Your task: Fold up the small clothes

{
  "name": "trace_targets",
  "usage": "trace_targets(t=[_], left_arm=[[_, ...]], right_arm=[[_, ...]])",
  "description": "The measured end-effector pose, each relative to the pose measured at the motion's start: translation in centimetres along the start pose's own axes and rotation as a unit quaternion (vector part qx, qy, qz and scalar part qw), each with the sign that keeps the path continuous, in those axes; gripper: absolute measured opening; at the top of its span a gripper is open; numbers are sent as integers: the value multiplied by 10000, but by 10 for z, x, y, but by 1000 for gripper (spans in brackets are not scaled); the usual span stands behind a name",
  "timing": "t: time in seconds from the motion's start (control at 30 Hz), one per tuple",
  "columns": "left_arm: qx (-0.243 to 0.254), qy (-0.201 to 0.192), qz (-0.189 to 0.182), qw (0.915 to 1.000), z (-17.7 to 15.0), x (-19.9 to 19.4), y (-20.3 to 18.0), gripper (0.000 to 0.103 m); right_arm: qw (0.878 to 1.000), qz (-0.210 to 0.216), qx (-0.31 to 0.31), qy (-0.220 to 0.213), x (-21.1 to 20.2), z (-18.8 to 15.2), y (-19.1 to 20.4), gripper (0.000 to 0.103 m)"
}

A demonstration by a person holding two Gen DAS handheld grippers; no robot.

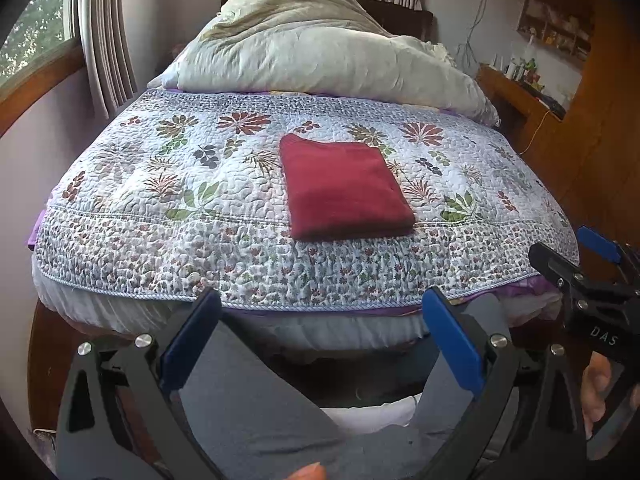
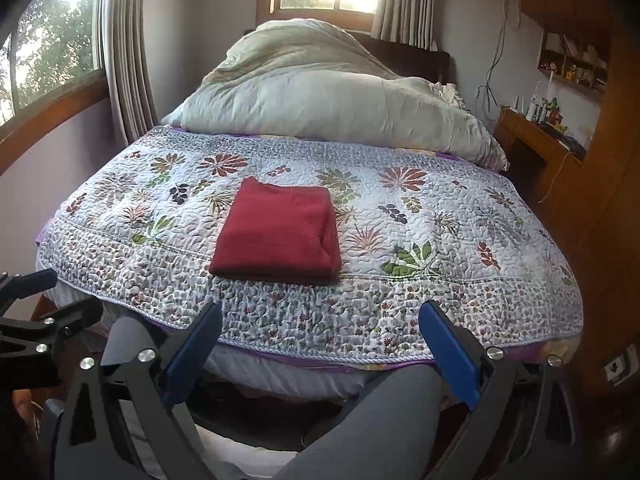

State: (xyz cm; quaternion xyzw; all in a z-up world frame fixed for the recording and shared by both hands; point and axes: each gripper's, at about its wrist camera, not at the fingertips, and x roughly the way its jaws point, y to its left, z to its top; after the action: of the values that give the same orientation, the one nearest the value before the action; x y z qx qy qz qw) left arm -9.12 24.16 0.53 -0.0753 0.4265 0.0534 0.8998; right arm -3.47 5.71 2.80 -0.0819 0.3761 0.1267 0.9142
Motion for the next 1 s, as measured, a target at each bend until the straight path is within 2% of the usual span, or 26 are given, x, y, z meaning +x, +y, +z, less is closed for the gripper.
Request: trace_targets(t=[1.0], left_arm=[[6,-34,122,9999,1,-1,1,100]], right_arm=[[10000,30,34,58,4,-3,1,99]])
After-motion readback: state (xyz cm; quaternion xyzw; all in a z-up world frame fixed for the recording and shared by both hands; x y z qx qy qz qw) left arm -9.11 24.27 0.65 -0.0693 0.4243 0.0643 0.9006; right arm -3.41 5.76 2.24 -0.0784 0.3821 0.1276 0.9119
